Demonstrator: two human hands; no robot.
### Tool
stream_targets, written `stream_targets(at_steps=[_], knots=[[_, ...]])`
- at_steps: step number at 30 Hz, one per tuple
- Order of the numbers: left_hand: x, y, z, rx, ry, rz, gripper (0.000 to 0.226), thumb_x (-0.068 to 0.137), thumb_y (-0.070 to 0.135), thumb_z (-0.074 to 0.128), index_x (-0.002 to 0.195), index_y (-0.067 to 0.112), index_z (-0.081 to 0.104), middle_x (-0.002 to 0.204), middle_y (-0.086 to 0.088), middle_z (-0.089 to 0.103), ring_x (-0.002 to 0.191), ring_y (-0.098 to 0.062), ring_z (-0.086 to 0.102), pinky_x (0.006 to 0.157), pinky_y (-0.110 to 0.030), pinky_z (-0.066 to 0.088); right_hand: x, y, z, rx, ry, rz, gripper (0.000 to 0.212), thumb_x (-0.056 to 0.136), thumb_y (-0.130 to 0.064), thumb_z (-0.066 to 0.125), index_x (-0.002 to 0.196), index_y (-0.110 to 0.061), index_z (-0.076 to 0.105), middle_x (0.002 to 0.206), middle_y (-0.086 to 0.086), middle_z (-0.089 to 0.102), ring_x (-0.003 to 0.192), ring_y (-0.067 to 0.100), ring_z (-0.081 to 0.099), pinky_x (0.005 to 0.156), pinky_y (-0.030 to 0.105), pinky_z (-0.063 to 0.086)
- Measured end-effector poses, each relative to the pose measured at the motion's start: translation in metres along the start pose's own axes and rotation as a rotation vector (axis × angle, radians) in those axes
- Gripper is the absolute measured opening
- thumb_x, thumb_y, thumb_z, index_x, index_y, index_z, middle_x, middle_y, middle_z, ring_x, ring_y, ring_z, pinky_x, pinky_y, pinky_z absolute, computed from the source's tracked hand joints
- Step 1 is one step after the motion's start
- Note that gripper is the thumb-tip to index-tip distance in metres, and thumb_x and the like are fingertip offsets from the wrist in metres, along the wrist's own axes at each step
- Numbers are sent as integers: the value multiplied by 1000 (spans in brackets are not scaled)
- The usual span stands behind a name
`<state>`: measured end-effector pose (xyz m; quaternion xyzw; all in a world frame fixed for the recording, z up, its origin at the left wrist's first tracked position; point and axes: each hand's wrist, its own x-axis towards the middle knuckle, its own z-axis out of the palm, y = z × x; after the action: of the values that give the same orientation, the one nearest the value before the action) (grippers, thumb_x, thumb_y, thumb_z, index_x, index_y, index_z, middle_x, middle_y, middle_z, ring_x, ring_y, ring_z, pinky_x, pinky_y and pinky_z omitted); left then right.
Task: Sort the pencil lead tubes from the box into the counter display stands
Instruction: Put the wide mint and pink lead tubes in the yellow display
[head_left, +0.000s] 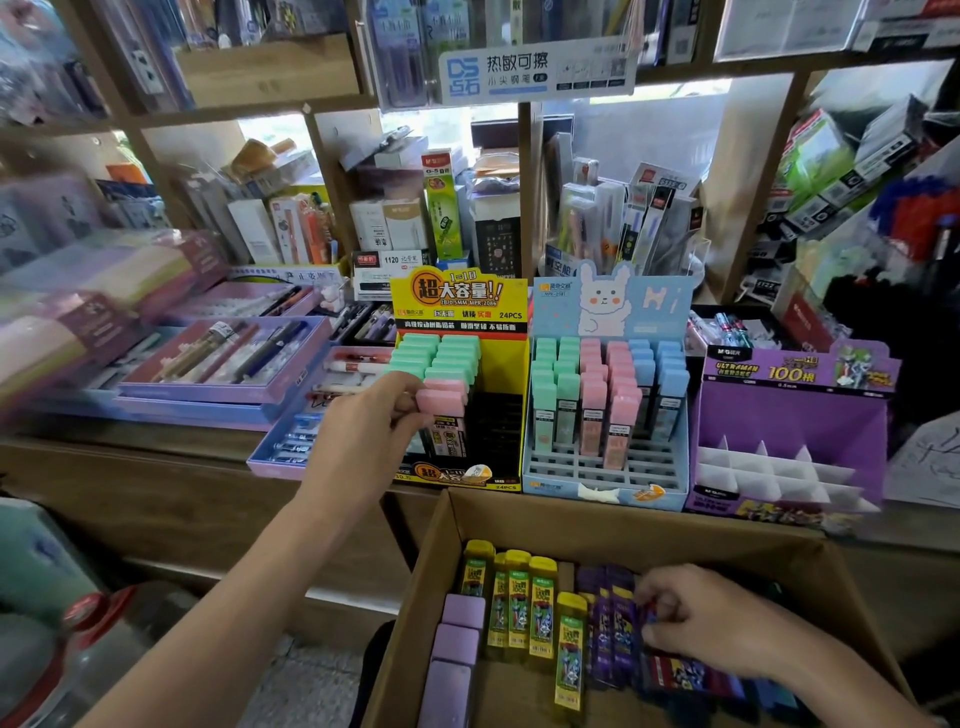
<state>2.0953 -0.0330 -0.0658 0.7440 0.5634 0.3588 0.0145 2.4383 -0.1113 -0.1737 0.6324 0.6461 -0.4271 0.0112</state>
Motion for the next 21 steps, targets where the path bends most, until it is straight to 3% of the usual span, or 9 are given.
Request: stream_targets(at_steps=[10, 21], knots=[[-6, 3, 9, 129, 18, 95, 28, 92, 15, 73, 115, 19, 58, 88, -1, 78, 79, -28, 71, 64, -47, 58, -1, -3, 0, -19, 6, 13, 36, 91, -37, 75, 125, -35, 63, 104, -10, 66, 92, 4, 66, 75, 18, 49], [-12, 6, 12, 247, 63, 117, 35, 92, 15, 74, 126, 13, 65, 105, -10, 66, 84, -32, 65, 55, -39, 52, -3, -10, 0, -63, 16, -3, 34, 92, -38, 74, 124, -38, 61, 103, -13, 67, 93, 4, 68, 84, 24, 57]])
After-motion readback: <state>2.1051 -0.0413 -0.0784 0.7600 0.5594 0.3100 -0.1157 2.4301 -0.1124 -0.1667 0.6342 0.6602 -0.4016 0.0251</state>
